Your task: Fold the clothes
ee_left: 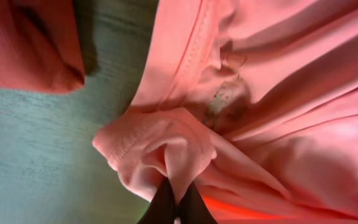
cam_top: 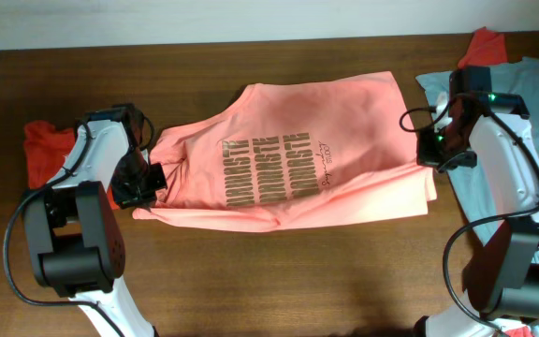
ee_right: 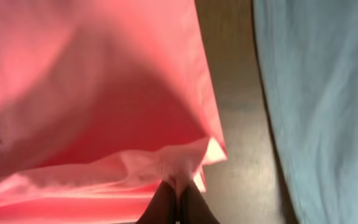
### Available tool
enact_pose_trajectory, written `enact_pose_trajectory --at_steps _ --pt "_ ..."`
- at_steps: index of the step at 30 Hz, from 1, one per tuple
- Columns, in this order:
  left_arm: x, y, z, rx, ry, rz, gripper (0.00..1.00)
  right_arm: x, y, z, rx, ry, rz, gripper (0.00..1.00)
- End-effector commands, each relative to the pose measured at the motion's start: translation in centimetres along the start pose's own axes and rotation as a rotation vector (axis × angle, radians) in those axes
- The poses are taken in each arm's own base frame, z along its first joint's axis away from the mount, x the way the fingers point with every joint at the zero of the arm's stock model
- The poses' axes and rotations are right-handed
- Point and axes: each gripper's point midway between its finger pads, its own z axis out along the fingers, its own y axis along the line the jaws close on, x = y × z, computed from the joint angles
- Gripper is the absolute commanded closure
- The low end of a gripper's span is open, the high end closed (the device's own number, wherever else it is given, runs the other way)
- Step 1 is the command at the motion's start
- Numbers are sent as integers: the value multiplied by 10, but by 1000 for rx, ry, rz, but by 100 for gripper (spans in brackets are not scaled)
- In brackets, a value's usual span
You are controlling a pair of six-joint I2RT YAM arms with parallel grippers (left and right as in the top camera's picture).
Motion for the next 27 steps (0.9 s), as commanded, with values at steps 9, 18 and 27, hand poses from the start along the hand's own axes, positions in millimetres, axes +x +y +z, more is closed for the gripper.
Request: enact_pose_trajectory --at_steps 9,18,27 --pt "-10 4 -1 -26 -46 -50 100 -45 -1 23 5 -134 10 96" --pt "-13 6 -2 -34 -60 -61 100 -45 -1 72 7 -67 9 83" --pt "-13 6 -2 -35 -59 -61 87 -41 -1 61 7 -65 10 53"
